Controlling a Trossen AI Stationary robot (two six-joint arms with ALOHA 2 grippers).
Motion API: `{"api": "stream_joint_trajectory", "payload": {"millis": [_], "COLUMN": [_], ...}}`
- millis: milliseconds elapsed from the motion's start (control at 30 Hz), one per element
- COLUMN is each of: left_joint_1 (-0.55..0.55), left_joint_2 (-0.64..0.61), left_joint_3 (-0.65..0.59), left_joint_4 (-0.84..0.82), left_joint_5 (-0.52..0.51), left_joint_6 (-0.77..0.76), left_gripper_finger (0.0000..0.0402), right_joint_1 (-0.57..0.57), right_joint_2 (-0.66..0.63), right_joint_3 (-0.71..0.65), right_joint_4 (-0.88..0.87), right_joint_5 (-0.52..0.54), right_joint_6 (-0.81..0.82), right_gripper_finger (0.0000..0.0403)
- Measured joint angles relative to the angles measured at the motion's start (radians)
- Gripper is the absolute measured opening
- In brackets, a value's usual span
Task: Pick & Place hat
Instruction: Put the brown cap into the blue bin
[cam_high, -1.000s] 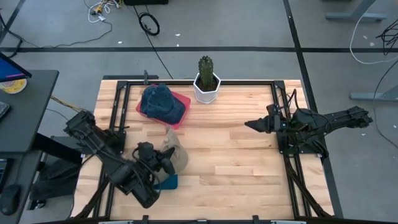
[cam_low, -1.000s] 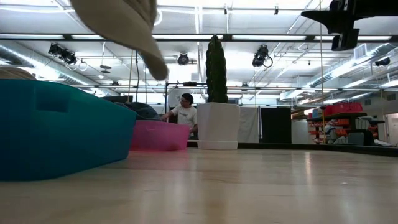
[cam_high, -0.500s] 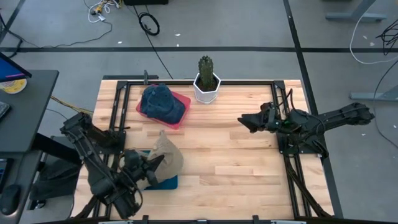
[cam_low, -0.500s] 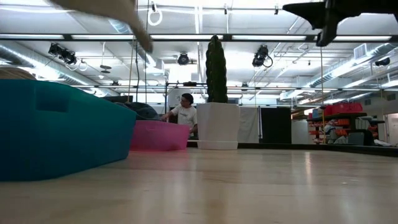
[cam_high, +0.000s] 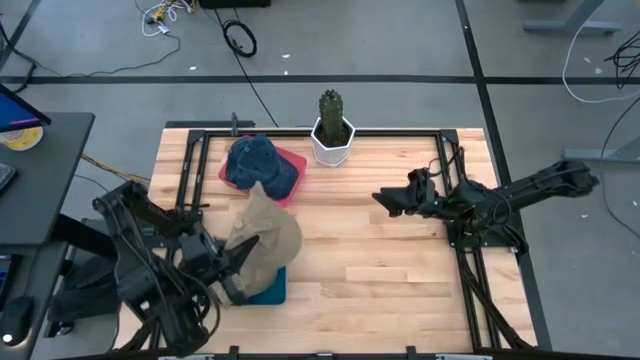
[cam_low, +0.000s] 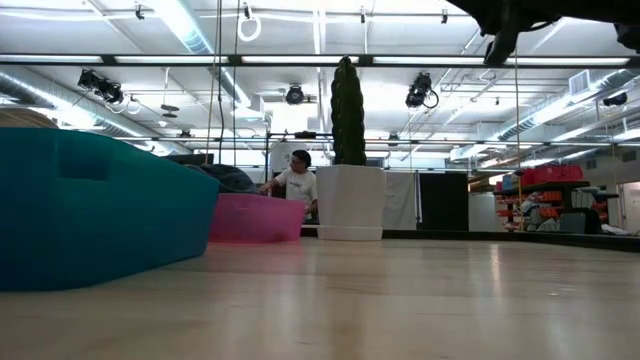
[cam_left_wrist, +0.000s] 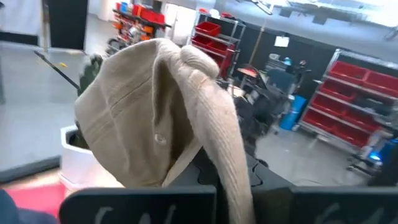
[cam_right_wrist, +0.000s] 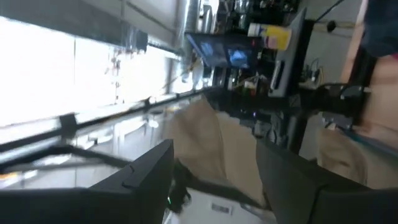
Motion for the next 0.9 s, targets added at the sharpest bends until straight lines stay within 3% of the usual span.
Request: {"api": "stream_joint_trajectory", "payload": {"millis": [300,500,667,900], "left_joint_1": [0.137,0.21,0.289,0.424], "left_joint_2": [0.0,0.008,0.043,0.128], "left_joint_3": [0.127,0.131,0.13,0.13], "left_joint_4": [0.09,0.326,0.661,1.277], "left_joint_5": [-0.003,-0.005,0.022,0.198], "left_joint_6": [0.143,0.231,0.518,1.092], "left_gripper_finger": [0.0002,0.0002,0.0002,0.0002], "right_joint_1": [0.056,0.056,0.056,0.056], "right_joint_2": [0.07,0.105,0.106,0.106], "right_joint_3": [0.0,0.0,0.0,0.0], "right_joint_4": [-0.002,0.073,0.168,0.2], "right_joint_5": [-0.008,-0.008,-0.036,-0.113], "right_joint_6": [-0.057,-0.103,-0.167,-0.209], "right_gripper_finger": [0.0231,0.0231,0.0231,0.0231]}}
